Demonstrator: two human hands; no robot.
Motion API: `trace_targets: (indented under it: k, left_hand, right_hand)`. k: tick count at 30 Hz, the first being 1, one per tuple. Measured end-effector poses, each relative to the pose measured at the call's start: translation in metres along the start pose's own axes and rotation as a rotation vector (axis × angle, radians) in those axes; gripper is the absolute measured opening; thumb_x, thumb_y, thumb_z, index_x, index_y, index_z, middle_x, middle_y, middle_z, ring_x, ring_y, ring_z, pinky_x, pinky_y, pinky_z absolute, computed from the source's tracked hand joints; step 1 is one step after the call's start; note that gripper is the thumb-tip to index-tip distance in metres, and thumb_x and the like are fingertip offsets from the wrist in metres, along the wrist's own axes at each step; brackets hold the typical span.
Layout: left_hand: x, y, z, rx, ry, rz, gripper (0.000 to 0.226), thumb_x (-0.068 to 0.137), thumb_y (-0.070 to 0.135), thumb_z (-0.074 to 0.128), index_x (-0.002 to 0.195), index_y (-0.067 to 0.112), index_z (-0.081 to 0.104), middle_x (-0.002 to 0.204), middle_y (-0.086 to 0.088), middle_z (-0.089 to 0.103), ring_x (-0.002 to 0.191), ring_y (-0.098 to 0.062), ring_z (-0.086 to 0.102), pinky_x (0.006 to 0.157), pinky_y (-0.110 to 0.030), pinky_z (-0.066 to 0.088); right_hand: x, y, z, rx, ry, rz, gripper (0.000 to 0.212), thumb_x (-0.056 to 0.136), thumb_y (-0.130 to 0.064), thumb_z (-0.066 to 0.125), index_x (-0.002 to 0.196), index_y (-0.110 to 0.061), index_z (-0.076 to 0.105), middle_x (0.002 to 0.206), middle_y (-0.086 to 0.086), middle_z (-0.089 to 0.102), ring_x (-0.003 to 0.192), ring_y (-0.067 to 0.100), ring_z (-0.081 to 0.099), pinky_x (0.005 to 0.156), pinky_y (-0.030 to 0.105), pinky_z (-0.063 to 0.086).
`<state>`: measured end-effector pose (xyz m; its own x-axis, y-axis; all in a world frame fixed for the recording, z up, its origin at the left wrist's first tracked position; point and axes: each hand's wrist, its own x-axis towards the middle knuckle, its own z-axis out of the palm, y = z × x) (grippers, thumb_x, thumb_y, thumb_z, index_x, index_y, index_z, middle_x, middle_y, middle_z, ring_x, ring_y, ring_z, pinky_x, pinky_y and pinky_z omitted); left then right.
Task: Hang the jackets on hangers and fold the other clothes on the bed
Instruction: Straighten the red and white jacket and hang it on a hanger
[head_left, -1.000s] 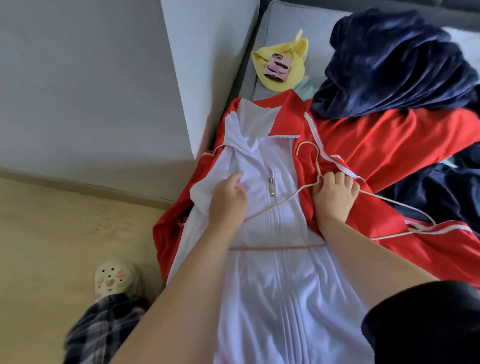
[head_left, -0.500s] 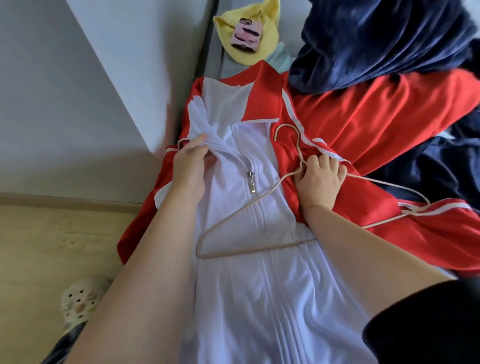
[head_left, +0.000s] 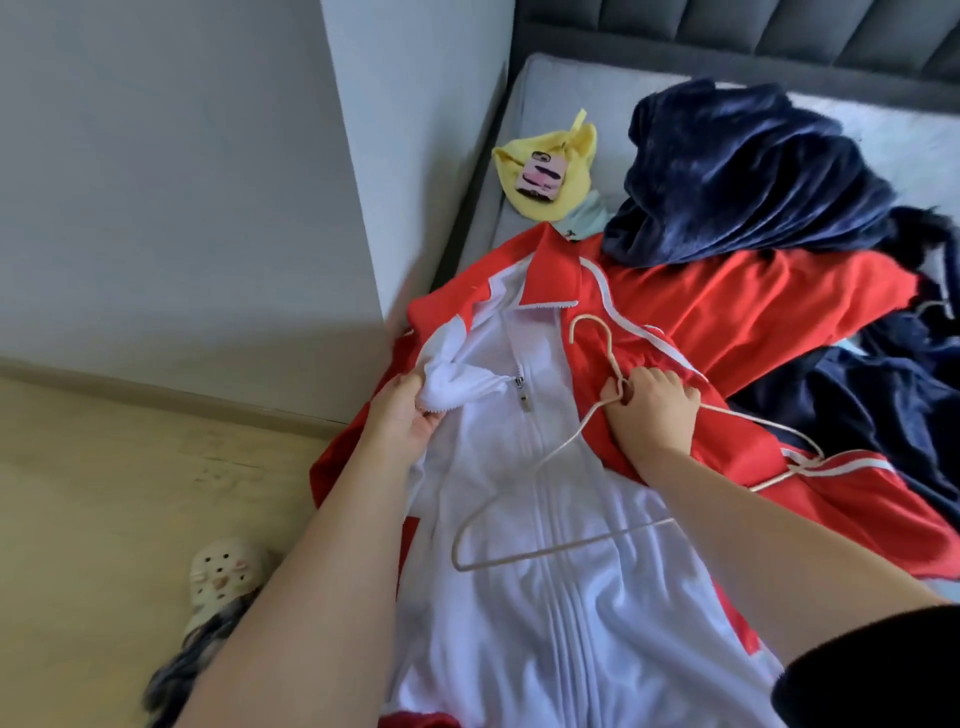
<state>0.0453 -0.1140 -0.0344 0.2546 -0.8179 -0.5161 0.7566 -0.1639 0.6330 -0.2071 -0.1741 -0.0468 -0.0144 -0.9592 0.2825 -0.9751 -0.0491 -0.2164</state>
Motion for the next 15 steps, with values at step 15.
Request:
trace_targets:
  k: [15]
  left_hand:
    - [-0.052, 0.004, -0.03, 0.325, 0.366, 0.318, 0.011, 0.089, 0.018, 0.058, 0.08, 0.02, 0.063, 0.089, -0.008, 0.069, 0.082, -0.025, 0.068, 0.078, -0.04, 0.057]
  right_hand:
    - [0.04, -0.037, -0.105, -0.019, 0.208, -0.116, 0.044, 0.1, -0.031, 0.04, 0.08, -0.003, 0.068, 0.073, 0.018, 0.067, 0.067, 0.039, 0.06, 0.058, 0.034, 0.032]
